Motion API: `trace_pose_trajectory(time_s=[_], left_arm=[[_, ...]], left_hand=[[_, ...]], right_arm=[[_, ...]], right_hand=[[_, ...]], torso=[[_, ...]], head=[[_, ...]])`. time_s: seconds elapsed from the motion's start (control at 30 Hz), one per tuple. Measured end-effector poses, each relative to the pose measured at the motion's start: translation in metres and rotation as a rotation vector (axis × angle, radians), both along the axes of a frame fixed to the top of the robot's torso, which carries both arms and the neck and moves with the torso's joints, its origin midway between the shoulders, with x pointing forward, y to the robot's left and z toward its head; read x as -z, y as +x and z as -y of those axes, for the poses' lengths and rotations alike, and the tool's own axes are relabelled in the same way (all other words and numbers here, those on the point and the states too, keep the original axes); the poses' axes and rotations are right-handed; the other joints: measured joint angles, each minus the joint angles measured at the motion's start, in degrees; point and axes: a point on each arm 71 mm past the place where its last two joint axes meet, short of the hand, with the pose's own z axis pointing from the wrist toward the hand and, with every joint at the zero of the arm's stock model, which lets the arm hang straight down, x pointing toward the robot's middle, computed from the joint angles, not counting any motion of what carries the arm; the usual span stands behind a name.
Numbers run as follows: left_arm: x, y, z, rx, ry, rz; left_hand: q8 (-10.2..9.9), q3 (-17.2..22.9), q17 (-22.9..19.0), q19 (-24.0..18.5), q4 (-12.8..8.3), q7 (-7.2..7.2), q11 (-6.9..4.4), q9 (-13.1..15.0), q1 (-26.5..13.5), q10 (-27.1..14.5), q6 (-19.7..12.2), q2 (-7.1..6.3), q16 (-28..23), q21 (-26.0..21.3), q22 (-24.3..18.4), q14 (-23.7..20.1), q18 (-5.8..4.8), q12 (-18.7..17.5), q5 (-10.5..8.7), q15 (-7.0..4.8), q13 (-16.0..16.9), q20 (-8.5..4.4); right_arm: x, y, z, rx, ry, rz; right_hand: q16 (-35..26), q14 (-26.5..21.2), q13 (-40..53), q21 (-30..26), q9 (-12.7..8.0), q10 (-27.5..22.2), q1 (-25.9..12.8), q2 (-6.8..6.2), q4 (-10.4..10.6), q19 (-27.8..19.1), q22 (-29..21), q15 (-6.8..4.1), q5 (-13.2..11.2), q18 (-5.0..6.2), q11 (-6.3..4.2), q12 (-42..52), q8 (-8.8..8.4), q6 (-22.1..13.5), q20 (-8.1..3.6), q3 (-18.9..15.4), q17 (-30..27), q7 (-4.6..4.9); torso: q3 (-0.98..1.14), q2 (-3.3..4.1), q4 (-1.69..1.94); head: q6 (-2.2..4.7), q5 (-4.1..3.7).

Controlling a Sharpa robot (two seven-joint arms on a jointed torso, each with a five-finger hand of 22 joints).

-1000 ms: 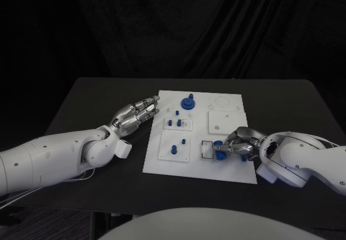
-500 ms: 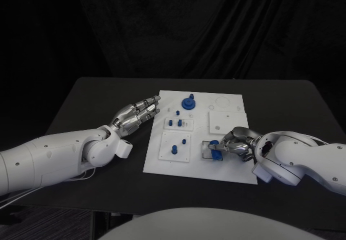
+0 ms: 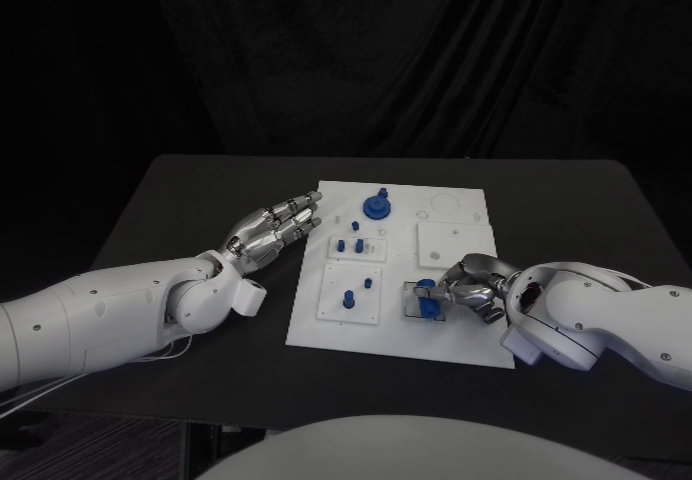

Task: Assemble the parts on the task board

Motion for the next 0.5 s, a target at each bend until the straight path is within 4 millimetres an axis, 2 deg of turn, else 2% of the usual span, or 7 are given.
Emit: trace_pose_trajectory(time_s=[0.07, 0.2, 0.5], left_arm=[[0.0000, 0.0001, 0.0001, 0.000, 0.000, 0.000], [0.0001, 0.0002, 0.0004, 0.002, -0.001, -0.001], [0.0003, 0.0004, 0.0004, 0.003, -0.001, -0.001]], left_hand=[[0.0, 0.0, 0.0, 0.0, 0.0, 0.00, 0.00, 0.0, 0.0, 0.0, 0.0, 0.00, 0.0, 0.0, 0.0, 0.0, 0.00, 0.0, 0.00, 0.00, 0.0, 0.00], [0.0, 0.0, 0.0, 0.0, 0.0, 0.00, 0.00, 0.0, 0.0, 0.0, 0.0, 0.00, 0.0, 0.0, 0.0, 0.0, 0.00, 0.0, 0.00, 0.00, 0.0, 0.00], [0.0, 0.0, -0.1, 0.0, 0.0, 0.00, 0.00, 0.0, 0.0, 0.0, 0.0, 0.00, 0.0, 0.0, 0.0, 0.0, 0.00, 0.0, 0.00, 0.00, 0.0, 0.00]], right_arm=[[0.0002, 0.0000, -0.0004, -0.003, -0.001, -0.002], [0.0005, -0.0001, -0.0011, -0.009, -0.003, -0.006], [0.0009, 0.0006, -0.0014, -0.018, -0.009, -0.005]], right_hand=[[0.0, 0.0, 0.0, 0.0, 0.0, 0.0, -0.3, 0.15, 0.0, 0.0, 0.0, 0.00, 0.0, -0.01, 0.00, -0.2, -0.01, -0.3, 0.00, 0.0, -0.1, 0.07], [-0.1, 0.0, 0.0, -0.4, 0.1, 0.0, -2.0, -0.56, -0.8, -0.1, 0.0, 0.00, 0.0, 0.00, 0.00, -0.2, -0.01, -0.9, 0.30, 0.8, -0.4, 0.10], [-0.4, 0.2, 0.0, -1.2, 0.7, 0.0, -3.9, -2.07, 1.0, 0.0, 0.0, 0.15, 0.1, 0.00, -0.01, -0.8, 0.07, -1.6, 0.41, -0.7, -1.1, 0.19]], torso=[[0.01, 0.00, -0.01], [0.03, -0.01, -0.03], [0.04, -0.03, -0.06]], head=[[0.00, 0.04], [0.00, 0.13], [0.00, 0.21]])
